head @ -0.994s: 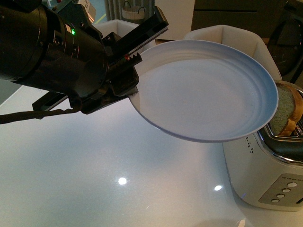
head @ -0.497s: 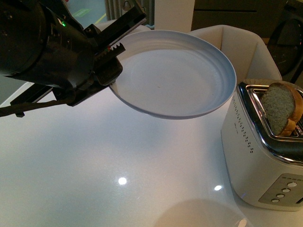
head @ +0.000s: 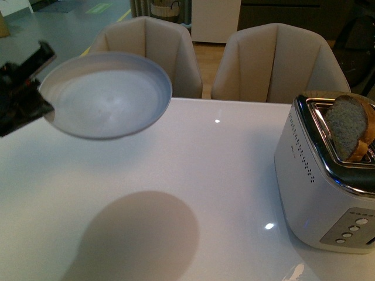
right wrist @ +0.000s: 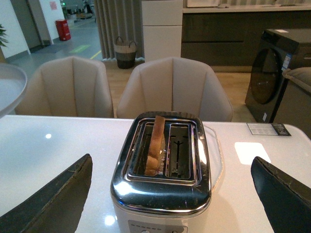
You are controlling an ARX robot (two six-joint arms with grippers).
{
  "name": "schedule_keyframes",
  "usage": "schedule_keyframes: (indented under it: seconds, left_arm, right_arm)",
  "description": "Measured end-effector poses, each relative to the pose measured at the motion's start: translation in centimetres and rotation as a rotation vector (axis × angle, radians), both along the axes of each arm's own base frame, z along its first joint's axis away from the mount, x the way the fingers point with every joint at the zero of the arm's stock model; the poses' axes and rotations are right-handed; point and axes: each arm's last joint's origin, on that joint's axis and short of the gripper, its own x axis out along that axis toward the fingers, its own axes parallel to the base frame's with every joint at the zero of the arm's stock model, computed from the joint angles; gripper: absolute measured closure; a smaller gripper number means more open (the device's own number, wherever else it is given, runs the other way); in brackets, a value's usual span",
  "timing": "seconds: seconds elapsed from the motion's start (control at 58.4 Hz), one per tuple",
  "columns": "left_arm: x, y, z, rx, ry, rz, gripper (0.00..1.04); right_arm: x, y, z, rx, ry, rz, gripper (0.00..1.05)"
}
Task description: Left arm holds plate, right arm toasts bread
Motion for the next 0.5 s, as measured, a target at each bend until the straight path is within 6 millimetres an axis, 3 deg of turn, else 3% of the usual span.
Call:
schedule_keyframes:
  seconds: [0.257, 0.36, 0.497]
  left_arm:
    - [-0.9, 5.7, -10.2, 0.023, 0.155, 0.020, 1.02]
    - [-2.2, 6.6, -13.5, 0.025, 0.211, 0.041, 1.02]
    - [-4.0, 6.3, -16.3, 0.010, 0.243, 0.027, 1.02]
  right_arm:
    - [0.0, 0.0, 0.0, 0.000, 0.000, 0.000, 0.09]
    - [0.0, 0.0, 0.0, 0.000, 0.000, 0.000, 0.09]
    - [0.0, 0.0, 0.0, 0.000, 0.000, 0.000, 0.09]
